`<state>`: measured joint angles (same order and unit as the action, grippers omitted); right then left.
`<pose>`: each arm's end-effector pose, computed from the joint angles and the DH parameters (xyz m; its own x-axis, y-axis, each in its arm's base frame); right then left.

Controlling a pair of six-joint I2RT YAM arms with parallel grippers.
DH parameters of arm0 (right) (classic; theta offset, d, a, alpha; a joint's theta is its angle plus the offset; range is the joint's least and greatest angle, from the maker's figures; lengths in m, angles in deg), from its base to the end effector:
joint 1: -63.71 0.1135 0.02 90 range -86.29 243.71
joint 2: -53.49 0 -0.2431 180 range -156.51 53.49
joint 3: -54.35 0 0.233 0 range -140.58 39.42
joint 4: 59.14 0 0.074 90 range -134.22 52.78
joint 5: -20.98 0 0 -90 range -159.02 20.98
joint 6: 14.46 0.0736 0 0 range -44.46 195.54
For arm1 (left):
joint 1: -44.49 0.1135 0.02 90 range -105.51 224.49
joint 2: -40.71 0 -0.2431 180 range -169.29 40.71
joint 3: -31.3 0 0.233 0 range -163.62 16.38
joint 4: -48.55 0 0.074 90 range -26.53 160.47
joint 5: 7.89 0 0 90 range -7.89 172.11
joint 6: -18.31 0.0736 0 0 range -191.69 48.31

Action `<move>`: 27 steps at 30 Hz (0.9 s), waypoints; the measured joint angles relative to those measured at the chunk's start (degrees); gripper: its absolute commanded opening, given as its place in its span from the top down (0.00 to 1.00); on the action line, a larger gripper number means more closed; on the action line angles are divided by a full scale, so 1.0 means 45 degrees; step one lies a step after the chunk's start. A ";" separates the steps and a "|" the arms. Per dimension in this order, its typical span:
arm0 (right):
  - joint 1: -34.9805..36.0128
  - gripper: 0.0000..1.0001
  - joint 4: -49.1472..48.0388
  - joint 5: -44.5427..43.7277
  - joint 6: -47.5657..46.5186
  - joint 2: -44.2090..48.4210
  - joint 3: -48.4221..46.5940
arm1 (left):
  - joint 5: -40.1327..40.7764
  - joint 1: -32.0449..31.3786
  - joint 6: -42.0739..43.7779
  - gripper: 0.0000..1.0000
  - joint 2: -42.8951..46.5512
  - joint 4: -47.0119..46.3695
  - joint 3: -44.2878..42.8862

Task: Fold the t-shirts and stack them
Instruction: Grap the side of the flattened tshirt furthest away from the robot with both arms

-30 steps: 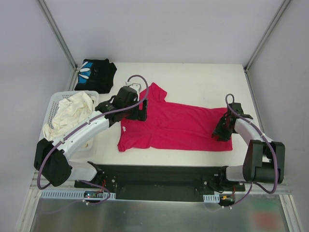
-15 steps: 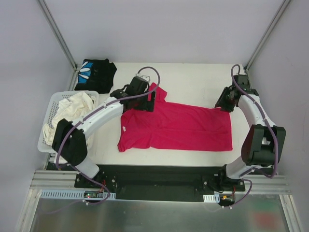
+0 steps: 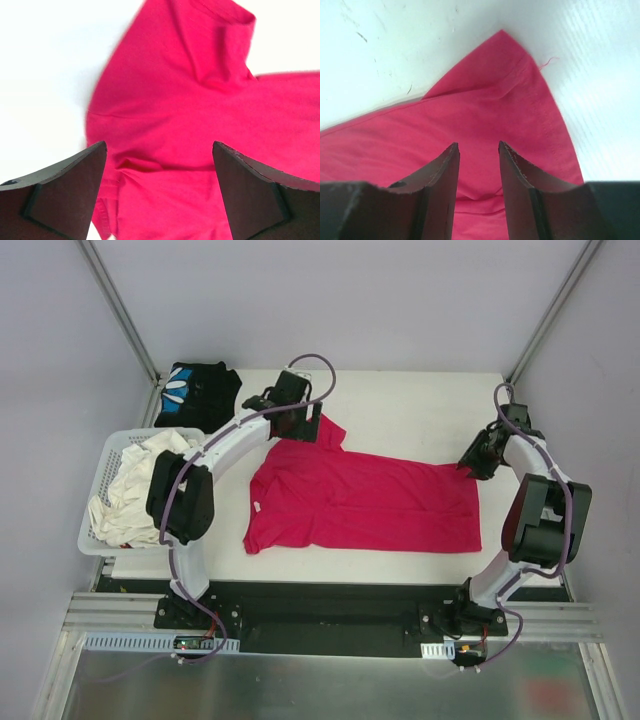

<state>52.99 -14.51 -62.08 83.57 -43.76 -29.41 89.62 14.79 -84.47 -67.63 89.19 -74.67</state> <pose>0.3504 -0.0573 0.1754 -0.8091 0.2943 -0.5086 0.2373 0.9555 0.1754 0.3842 -0.2080 0.2344 -0.6681 0.1286 -0.7328 0.2670 0.9608 -0.0748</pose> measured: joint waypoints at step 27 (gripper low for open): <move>-0.1049 0.60 -0.1039 0.0374 0.0000 -0.2652 -0.1622 | -0.1345 0.1375 0.0971 0.15 -0.2361 -0.0228 -0.1953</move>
<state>48.27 -19.18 -60.40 83.57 -55.69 -36.72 83.57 20.98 -80.10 -78.25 88.16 -83.45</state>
